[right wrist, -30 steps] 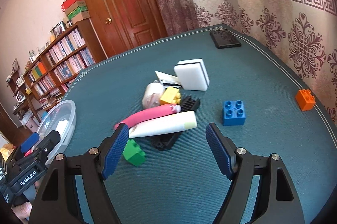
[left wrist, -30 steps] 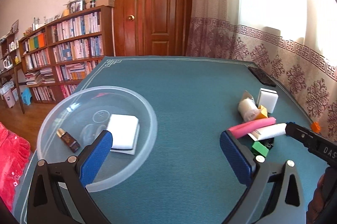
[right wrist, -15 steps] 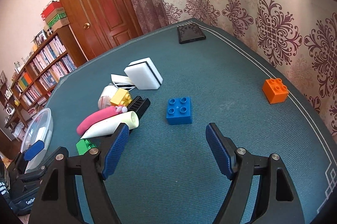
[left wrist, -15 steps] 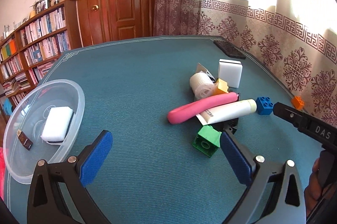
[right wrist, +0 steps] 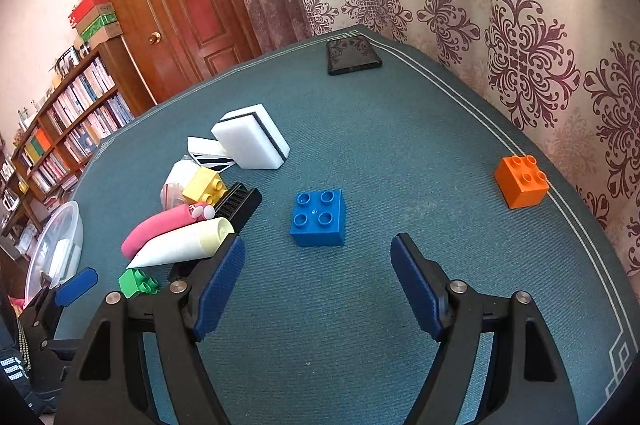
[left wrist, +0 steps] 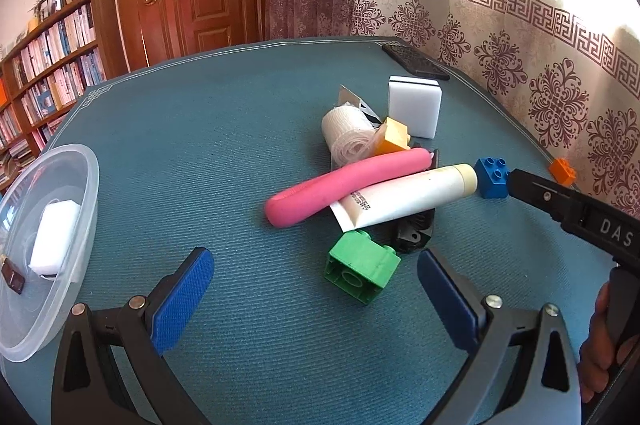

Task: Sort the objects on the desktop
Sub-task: 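Grasp the green brick with the left tool while the right grasps the blue brick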

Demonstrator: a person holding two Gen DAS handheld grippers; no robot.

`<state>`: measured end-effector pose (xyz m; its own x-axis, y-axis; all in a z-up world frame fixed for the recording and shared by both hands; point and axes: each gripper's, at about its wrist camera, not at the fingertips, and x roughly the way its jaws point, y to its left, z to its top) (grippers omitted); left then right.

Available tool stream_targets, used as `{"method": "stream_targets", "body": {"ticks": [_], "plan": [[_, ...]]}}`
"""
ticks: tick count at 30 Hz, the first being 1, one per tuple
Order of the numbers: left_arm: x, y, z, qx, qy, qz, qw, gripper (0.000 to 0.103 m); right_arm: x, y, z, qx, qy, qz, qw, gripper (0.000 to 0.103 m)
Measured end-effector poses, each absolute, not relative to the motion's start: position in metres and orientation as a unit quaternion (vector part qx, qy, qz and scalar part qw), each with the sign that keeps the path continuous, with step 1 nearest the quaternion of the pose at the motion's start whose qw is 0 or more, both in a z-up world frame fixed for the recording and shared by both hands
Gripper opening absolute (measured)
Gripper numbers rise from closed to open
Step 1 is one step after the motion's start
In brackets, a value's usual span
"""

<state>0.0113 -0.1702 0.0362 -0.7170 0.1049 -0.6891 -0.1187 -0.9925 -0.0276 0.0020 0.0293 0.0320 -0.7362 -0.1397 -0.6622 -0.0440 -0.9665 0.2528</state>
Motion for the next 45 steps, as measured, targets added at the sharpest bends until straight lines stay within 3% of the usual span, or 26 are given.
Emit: {"method": "stream_targets", "body": {"ticks": [7,31,35,45], "plan": [[0.005,-0.169,0.033,-0.379,0.012,0.923,0.058,0.099,-0.007,0.028,0.03,0.368,-0.118,-0.922,0.021,0.079],[-0.002,-0.175,0.026,-0.4,0.003,0.915,0.057,0.051,-0.033,0.013,0.021,0.385,-0.092,-0.918,0.023,0.079],[-0.002,-0.174,0.026,-0.4,0.006,0.915,0.057,0.043,-0.036,0.011,0.019,0.39,-0.088,-0.916,0.025,0.07],[-0.001,-0.174,0.027,-0.398,0.005,0.916,0.056,0.038,-0.039,0.01,0.015,0.392,-0.072,-0.917,0.007,0.039]]}}
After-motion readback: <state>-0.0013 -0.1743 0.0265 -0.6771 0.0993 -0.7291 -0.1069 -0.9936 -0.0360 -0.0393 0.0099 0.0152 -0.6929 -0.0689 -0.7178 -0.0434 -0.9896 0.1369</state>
